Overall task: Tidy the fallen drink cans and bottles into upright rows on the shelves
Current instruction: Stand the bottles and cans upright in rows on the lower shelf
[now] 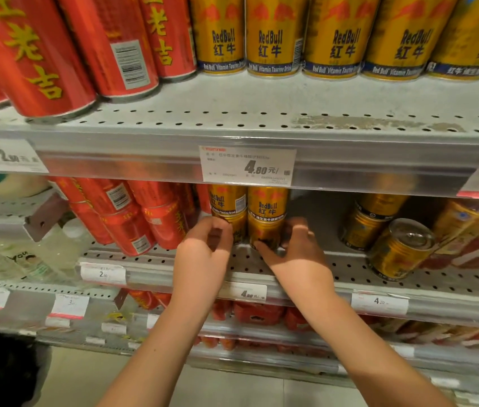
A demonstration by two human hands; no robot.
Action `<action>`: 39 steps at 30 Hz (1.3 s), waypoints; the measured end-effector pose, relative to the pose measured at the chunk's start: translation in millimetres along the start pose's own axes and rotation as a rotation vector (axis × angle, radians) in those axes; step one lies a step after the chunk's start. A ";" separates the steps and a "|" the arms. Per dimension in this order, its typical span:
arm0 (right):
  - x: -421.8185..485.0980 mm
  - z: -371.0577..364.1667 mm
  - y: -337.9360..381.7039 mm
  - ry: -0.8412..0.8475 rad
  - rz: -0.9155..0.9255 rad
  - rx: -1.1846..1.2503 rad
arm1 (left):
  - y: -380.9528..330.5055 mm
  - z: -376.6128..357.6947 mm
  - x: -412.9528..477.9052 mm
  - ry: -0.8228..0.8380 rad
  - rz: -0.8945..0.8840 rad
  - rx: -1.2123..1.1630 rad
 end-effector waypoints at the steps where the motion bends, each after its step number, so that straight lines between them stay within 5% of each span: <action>1: -0.8 -0.2 0.2 0.000 -0.009 -0.009 | 3.0 0.2 0.4 0.035 0.015 0.000; 14: -56.1 24.9 -1.8 -0.230 0.000 -0.060 | 20.4 0.2 -3.0 0.310 -0.119 0.172; 23: -93.3 95.9 -49.8 -0.652 -0.095 0.082 | -51.9 -64.8 -30.0 0.573 -0.247 0.029; 32: -88.5 121.4 -98.2 -0.393 -0.185 0.079 | -99.4 -165.4 -9.2 0.541 0.076 0.081; 39: -73.6 132.8 -111.1 -0.253 -0.221 -0.096 | -112.3 -189.5 -13.8 0.473 0.095 -0.070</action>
Point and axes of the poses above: each hand's wrist, its own x-axis towards the middle knuckle, its own z-axis out of the back of the hand, y = z × x, the point moved 1 cm from there along x, towards the middle knuckle, and after that the axes turned 7 degrees about z, right-handed, at the moved point
